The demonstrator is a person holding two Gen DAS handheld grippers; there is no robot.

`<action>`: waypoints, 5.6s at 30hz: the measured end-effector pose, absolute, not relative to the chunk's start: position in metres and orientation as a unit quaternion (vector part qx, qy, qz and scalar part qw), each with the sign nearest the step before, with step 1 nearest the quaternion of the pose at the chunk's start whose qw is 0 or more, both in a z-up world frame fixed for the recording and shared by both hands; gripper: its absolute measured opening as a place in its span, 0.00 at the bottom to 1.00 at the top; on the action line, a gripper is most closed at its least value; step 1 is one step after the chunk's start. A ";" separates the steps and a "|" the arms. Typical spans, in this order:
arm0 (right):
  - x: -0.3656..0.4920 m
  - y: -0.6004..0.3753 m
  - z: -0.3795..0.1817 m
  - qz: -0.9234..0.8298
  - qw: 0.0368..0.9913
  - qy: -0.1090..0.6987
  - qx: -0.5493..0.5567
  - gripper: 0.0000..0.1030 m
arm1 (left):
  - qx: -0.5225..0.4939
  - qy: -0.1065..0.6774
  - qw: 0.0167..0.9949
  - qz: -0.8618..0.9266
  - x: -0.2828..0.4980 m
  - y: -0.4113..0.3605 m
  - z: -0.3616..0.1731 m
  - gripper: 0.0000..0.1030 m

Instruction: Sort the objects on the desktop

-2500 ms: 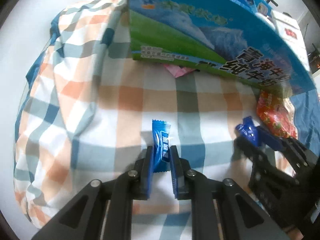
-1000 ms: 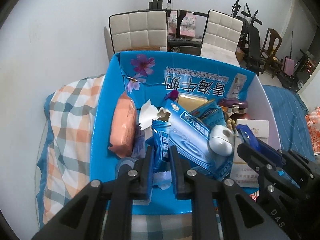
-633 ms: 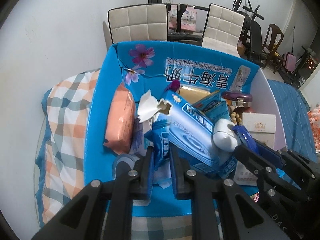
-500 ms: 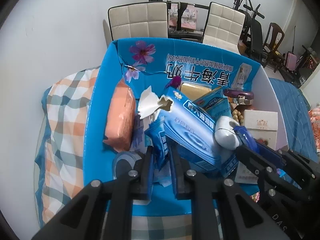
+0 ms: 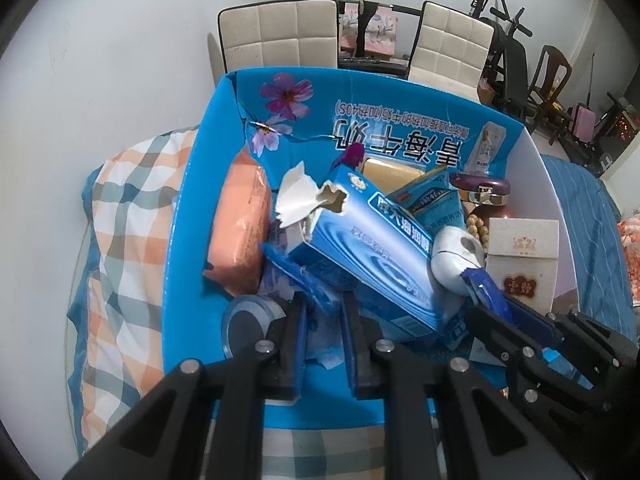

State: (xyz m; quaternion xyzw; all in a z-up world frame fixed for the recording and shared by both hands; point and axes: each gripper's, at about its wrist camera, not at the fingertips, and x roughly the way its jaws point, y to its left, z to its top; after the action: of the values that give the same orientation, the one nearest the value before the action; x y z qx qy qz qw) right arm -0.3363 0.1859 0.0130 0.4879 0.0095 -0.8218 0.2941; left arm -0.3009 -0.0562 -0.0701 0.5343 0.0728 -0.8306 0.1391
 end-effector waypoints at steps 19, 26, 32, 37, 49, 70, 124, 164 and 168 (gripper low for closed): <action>-0.296 0.249 0.041 -0.788 0.372 0.098 0.481 0.60 | 0.494 0.088 0.137 -0.854 -0.246 -0.043 -0.037 0.86; -0.286 0.252 -0.034 -0.717 0.377 0.186 0.555 0.60 | 0.531 0.105 0.148 -0.828 -0.186 -0.030 -0.073 1.00; -0.294 0.226 -0.080 -0.700 0.359 0.247 0.565 0.68 | 0.583 0.102 0.139 -0.794 -0.166 -0.018 -0.116 1.00; -0.300 0.214 -0.094 -0.693 0.347 0.253 0.579 0.71 | 0.583 0.083 0.133 -0.797 -0.164 -0.011 -0.111 1.00; -0.271 0.225 -0.083 -0.737 0.323 0.229 0.547 0.61 | 0.581 0.065 0.121 -0.802 -0.173 -0.008 -0.101 1.00; -0.220 0.261 0.015 -0.783 0.381 0.135 0.472 0.60 | 0.562 0.052 0.114 -0.817 -0.184 0.001 -0.086 1.00; -0.322 0.123 0.001 -0.817 0.350 0.202 0.411 0.61 | 0.548 0.094 0.169 -0.814 -0.189 -0.056 -0.068 1.00; -0.229 0.275 0.125 -0.877 0.243 0.014 0.414 1.00 | 0.454 0.059 0.125 -0.880 -0.170 0.031 0.067 1.00; -0.222 0.280 0.138 -0.882 0.244 0.013 0.403 1.00 | 0.451 0.045 0.122 -0.883 -0.170 0.043 0.073 1.00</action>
State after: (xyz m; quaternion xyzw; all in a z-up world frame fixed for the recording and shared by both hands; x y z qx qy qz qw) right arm -0.2217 0.2798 0.1377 0.4034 0.0132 -0.8818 0.2438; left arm -0.1696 0.0433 0.0729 0.4511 0.0452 -0.8829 0.1222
